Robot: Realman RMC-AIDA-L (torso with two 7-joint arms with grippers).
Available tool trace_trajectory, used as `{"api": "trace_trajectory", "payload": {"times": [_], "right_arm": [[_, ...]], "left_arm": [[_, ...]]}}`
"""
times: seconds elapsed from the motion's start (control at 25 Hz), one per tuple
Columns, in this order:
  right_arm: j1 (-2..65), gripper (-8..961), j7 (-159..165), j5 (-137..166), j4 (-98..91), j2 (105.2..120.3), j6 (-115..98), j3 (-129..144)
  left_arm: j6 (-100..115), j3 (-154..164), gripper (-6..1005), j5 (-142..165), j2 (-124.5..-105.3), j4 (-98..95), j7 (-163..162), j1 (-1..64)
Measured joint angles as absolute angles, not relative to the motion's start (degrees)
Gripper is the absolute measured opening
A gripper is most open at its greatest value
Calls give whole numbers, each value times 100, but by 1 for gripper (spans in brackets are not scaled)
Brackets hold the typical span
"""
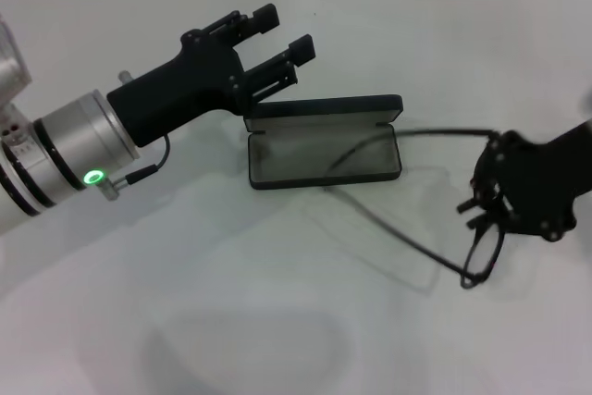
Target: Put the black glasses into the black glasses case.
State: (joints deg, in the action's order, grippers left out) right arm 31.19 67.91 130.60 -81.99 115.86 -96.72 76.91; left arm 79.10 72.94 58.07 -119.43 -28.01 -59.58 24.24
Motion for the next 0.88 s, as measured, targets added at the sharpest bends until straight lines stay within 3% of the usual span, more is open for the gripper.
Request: {"api": "trace_trajectory", "payload": {"times": [0.24,0.44,0.88], "right_arm": [[2430,93,6194,11786,-7857,11613,-9187,6963],[2207,94,5632,9926,-6491,11576,-8316,6695],[3310,94,6648,9195,-3949,11468,-7959,6472]], "left_arm": [[8172,7169,679,5805,-11939,-2802,-5959,2447],[8320,7121,679,5804,-11961,-2812,-5952,2573],[8434,7207,679,5883,-11978,-2624,-5827,3286]]}}
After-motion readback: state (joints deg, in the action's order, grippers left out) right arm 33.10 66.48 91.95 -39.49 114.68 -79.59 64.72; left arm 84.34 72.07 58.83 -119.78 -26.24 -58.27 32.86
